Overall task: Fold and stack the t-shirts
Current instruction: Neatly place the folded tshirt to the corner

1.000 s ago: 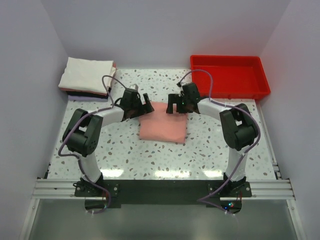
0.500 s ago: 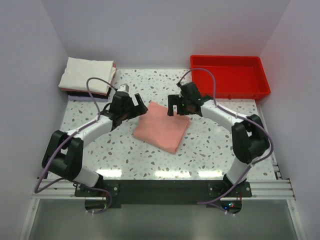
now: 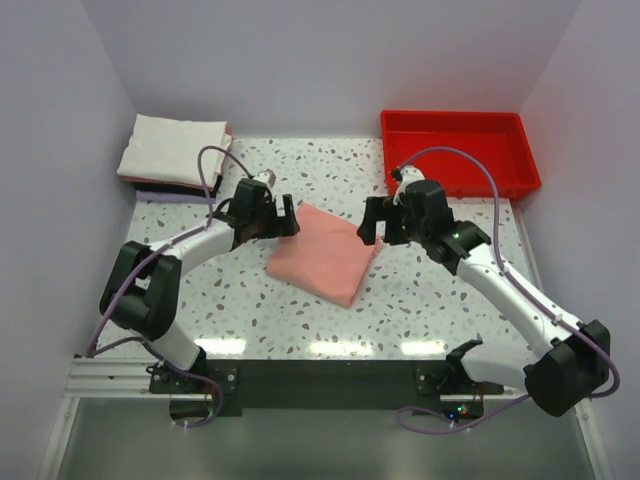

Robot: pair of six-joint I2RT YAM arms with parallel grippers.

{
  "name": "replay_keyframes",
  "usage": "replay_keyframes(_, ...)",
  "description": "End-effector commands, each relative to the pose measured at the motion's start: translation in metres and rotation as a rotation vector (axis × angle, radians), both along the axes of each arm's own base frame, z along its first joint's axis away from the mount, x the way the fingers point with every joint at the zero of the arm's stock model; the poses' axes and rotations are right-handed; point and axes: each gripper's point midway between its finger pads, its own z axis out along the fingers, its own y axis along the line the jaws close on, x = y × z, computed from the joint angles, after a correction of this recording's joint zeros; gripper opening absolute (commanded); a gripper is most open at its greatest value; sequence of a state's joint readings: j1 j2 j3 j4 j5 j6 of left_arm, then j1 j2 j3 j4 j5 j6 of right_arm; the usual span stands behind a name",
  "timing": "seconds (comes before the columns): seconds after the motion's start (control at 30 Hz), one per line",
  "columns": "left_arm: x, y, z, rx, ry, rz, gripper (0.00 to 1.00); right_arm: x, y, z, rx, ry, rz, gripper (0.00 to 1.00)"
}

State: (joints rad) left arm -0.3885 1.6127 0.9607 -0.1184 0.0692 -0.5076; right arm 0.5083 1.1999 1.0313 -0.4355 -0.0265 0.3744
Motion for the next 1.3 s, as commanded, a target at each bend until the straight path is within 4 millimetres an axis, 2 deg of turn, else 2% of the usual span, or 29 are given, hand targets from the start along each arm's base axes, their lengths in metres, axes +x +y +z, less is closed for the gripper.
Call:
replay_keyframes(0.0, 0.005, -0.01, -0.003, 0.001, 0.001, -0.085, 0.98, -0.018, -0.017, -0.006, -0.051, 0.03, -0.01, 0.99)
replay_keyframes(0.13, 0.005, -0.012, -0.019, 0.005, 0.04, -0.095, 0.89, -0.027, -0.022, 0.0, -0.046, 0.011, -0.007, 0.99)
replay_keyframes(0.2, 0.003, -0.012, -0.028, 0.01, 0.063, -0.091, 0.79, -0.029, -0.023, 0.005, -0.041, -0.003, -0.004, 0.99)
replay_keyframes(0.4, -0.008, -0.013, -0.048, 0.029, 0.112, -0.099, 0.61, -0.032, -0.025, 0.01, -0.037, -0.028, 0.001, 0.99)
replay_keyframes(0.6, -0.021, -0.017, -0.067, 0.082, 0.152, -0.105, 0.5, -0.032, -0.026, 0.01, -0.041, -0.032, 0.004, 0.99)
replay_keyframes(0.77, -0.036, -0.017, -0.085, 0.164, 0.199, -0.08, 0.44, -0.029, -0.031, 0.009, -0.068, -0.046, -0.012, 0.99)
replay_keyframes(0.97, -0.05, -0.019, -0.101, 0.244, 0.228, -0.084, 0.29, -0.027, -0.038, 0.01, -0.099, -0.068, -0.028, 0.99)
replay_keyframes(1.0, -0.049, -0.023, -0.099, 0.253, 0.221, -0.093, 0.24, -0.025, -0.041, 0.009, -0.109, -0.073, -0.041, 0.99)
replay_keyframes(1.03, -0.05, -0.018, -0.101, 0.289, 0.226, -0.083, 0.1, -0.025, -0.042, 0.008, -0.115, -0.074, -0.048, 0.99)
replay_keyframes(1.1, -0.041, -0.017, -0.094, 0.315, 0.209, -0.068, 0.0, -0.024, -0.046, 0.007, -0.128, -0.075, -0.064, 0.99)
replay_keyframes(1.27, -0.02, -0.008, -0.065, 0.38, 0.116, -0.038, 0.0, -0.022, -0.05, 0.007, -0.145, -0.087, -0.082, 0.99)
